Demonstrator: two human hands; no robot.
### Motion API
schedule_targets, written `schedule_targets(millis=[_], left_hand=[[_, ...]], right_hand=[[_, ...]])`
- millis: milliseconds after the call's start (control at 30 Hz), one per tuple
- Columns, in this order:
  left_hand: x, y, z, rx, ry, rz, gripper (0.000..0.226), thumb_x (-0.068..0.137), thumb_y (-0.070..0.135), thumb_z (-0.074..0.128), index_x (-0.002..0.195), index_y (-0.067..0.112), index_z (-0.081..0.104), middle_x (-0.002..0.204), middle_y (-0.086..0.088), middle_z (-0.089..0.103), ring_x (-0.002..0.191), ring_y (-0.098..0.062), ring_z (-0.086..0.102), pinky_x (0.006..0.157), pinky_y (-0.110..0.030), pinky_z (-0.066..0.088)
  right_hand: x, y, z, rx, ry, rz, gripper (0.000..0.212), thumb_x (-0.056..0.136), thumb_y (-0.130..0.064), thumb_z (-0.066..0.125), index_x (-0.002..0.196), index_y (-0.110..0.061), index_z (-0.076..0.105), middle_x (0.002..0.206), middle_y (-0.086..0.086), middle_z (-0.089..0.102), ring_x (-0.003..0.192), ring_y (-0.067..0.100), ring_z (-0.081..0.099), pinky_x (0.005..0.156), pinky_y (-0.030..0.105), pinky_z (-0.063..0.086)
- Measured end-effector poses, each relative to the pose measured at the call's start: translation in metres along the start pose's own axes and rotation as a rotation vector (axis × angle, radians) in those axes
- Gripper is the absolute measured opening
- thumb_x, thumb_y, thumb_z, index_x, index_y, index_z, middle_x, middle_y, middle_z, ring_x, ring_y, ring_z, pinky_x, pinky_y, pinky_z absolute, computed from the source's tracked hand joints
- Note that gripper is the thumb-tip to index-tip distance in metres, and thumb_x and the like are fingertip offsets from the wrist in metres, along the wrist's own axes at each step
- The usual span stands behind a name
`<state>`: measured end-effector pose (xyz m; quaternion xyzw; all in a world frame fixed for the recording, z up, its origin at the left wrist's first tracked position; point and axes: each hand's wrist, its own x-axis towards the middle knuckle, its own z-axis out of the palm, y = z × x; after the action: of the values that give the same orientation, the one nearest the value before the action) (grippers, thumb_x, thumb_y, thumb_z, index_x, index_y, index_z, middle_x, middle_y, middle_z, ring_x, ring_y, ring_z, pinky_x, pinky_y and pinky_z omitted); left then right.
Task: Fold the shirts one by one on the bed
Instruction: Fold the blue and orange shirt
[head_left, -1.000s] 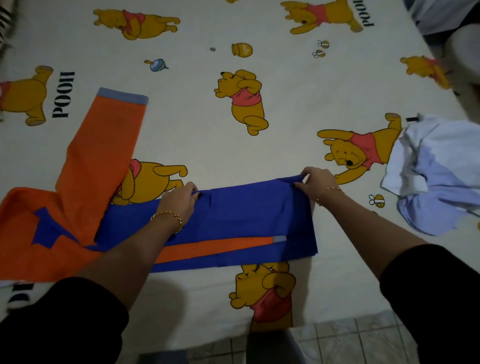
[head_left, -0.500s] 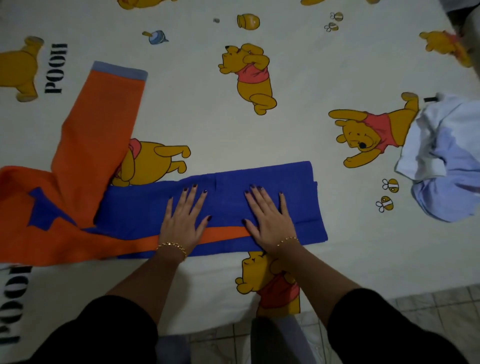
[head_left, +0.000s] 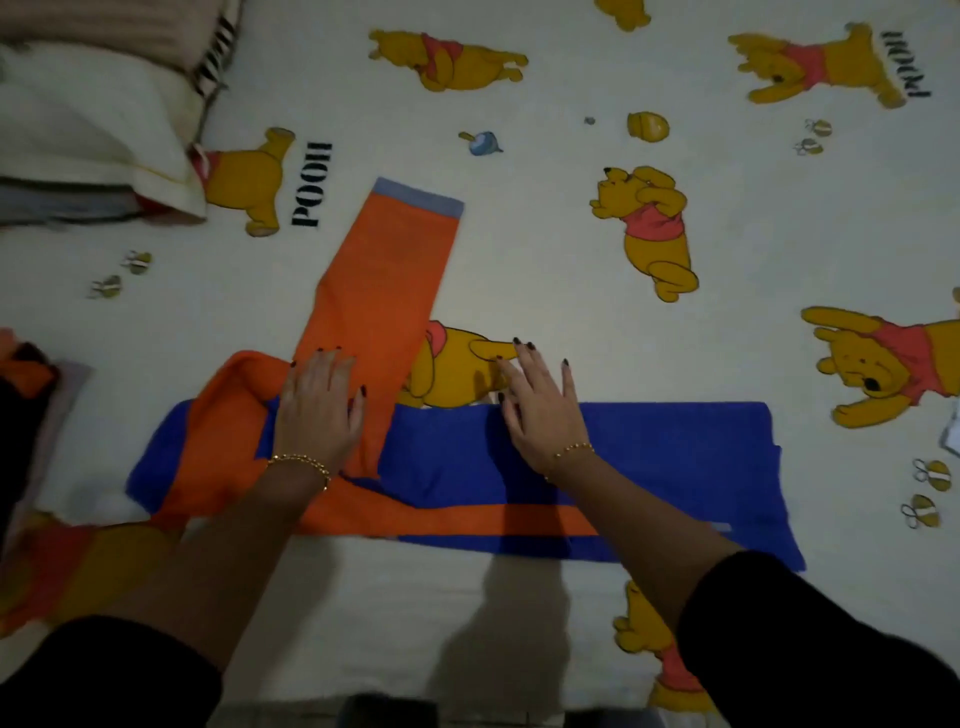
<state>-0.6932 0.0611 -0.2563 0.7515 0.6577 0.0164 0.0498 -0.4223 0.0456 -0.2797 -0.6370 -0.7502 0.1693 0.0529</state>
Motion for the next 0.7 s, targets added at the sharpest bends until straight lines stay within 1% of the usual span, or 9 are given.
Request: schedule_targets(millis=[100,200,267,333,433,567,600,633,700], left_hand=[[0.020,-0.046,-0.017,0.029,-0.015,0.055,0.044,0.087,0.027,0.035,0.116,0.004,0.058,0.113,-0.017,0.061,0.105,-0.032,0.057,0.091,-0.044,0.046],[0.032,-0.084,-0.025,0.030,0.015,0.044,0.026,0.088,0.016,0.051,0.110,0.007,0.062,0.105,-0.012,0.065,0.100,-0.029,0.060,0.087,-0.044,0.047],[0.037,-0.105,-0.029,0.039,0.025,0.031,0.024,0.086,0.014,0.057,0.109,0.008,0.063,0.103,-0.010,0.066,0.098,-0.027,0.061,0.084,-0.043,0.047],[0.042,-0.125,-0.030,0.035,0.029,0.022,0.022,0.086,0.014,0.058,0.107,0.010,0.064,0.101,-0.008,0.067,0.096,-0.027,0.061,0.081,-0.042,0.048],[0.044,-0.149,-0.027,0.039,0.015,0.014,0.018,0.087,0.015,0.058,0.104,0.012,0.064,0.098,-0.007,0.067,0.093,-0.027,0.061,0.078,-0.041,0.047],[0.041,-0.168,-0.024,0.043,-0.019,0.012,0.017,0.091,0.019,0.052,0.102,0.013,0.064,0.095,-0.006,0.067,0.091,-0.026,0.060,0.078,-0.041,0.046],[0.041,-0.171,-0.024,0.041,-0.031,0.002,0.018,0.092,0.019,0.049,0.103,0.014,0.064,0.096,-0.006,0.066,0.092,-0.025,0.060,0.080,-0.040,0.045],[0.041,-0.173,-0.023,0.024,-0.045,-0.005,0.020,0.094,0.018,0.047,0.105,0.014,0.063,0.098,-0.006,0.066,0.094,-0.024,0.059,0.082,-0.040,0.045],[0.042,-0.172,-0.021,-0.055,-0.069,-0.002,0.024,0.095,0.014,0.044,0.112,0.014,0.062,0.106,-0.005,0.065,0.101,-0.024,0.057,0.088,-0.038,0.043]], right_hand=[[0.056,-0.059,0.002,-0.010,0.005,-0.094,0.048,0.097,-0.018,0.039,0.145,-0.015,0.033,0.158,0.007,0.018,0.146,0.023,0.017,0.116,0.052,0.011],[0.107,-0.113,0.007,-0.017,-0.027,-0.181,0.047,0.096,-0.013,0.037,0.143,-0.014,0.034,0.157,0.008,0.020,0.145,0.021,0.017,0.116,0.050,0.010],[0.138,-0.142,0.013,-0.071,-0.063,-0.242,0.049,0.096,-0.008,0.034,0.145,-0.013,0.030,0.157,0.007,0.020,0.145,0.020,0.015,0.116,0.049,0.008],[0.166,-0.167,0.020,-0.169,-0.131,-0.283,0.054,0.095,-0.004,0.033,0.147,-0.011,0.023,0.157,0.008,0.017,0.146,0.020,0.011,0.116,0.049,0.005],[0.195,-0.196,0.030,-0.334,-0.254,-0.335,0.058,0.097,-0.007,0.035,0.150,-0.009,0.012,0.159,0.008,0.011,0.147,0.021,0.006,0.116,0.048,0.007],[0.212,-0.212,0.044,-0.495,-0.367,-0.489,0.058,0.100,-0.013,0.033,0.153,-0.014,0.008,0.160,0.005,-0.005,0.147,0.021,-0.002,0.117,0.050,0.013],[0.215,-0.212,0.045,-0.517,-0.364,-0.535,0.056,0.100,-0.011,0.032,0.152,-0.013,0.011,0.160,0.005,0.000,0.147,0.021,0.001,0.117,0.049,0.015],[0.216,-0.212,0.043,-0.527,-0.345,-0.573,0.052,0.100,-0.009,0.030,0.150,-0.012,0.018,0.159,0.008,0.011,0.146,0.022,0.009,0.116,0.046,0.017],[0.217,-0.207,0.034,-0.522,-0.302,-0.633,0.042,0.100,-0.012,0.032,0.142,-0.012,0.036,0.144,0.011,0.039,0.136,0.026,0.033,0.111,0.039,0.024]])
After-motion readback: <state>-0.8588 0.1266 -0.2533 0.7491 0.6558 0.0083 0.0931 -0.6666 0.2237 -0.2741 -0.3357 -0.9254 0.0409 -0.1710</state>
